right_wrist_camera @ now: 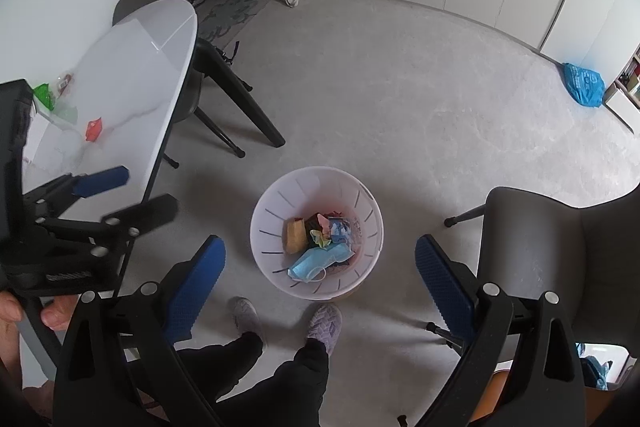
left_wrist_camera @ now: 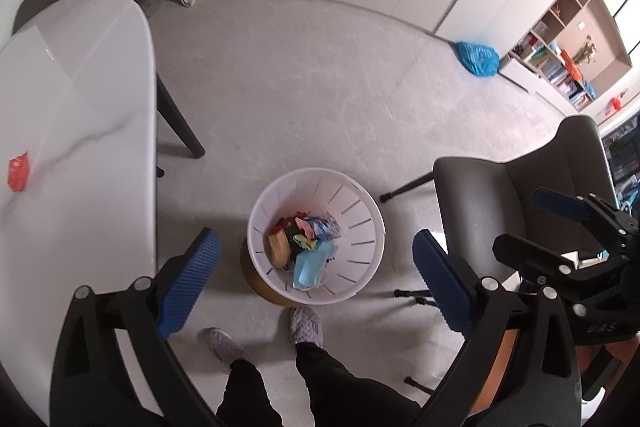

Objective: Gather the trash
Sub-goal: 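Return to the table and grasp the red snack packet with the right tool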

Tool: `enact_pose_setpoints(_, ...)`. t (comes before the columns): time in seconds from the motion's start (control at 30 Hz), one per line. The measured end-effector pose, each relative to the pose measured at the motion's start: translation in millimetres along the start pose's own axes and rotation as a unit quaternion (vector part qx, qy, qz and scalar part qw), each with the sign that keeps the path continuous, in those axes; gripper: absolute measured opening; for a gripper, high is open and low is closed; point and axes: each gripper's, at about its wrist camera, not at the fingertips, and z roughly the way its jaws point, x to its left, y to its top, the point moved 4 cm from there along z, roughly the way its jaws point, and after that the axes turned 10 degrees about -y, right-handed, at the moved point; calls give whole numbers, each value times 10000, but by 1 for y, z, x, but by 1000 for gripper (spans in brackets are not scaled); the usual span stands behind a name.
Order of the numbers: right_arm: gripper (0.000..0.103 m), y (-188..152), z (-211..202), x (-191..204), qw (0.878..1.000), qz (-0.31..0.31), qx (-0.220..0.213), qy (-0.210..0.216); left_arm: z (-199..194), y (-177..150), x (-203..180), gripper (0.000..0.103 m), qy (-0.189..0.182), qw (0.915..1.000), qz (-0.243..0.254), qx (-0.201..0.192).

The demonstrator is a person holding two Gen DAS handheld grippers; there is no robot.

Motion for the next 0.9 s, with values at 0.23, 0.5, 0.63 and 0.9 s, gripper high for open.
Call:
enact_pose_setpoints(0.23,97,5,-11,17,9999,-60,-100,-35,-38,1,22,95,156,9991,-91,-376)
enact_pose_setpoints(0.5,100,16,-20,65,9991,-356,-233,58,-84,-10,85,95,503,9938,-617,-774)
enact_pose_setpoints(0.63,100,26,-20,97,9979,-556,-277,161,-105,-16,131,95,851,9876,-916,-945)
enact_pose_setpoints(0.9,100,49,-14,179,9926,-1065,-307,504,-130,-23,229,95,1355,9695,-1711,-1113)
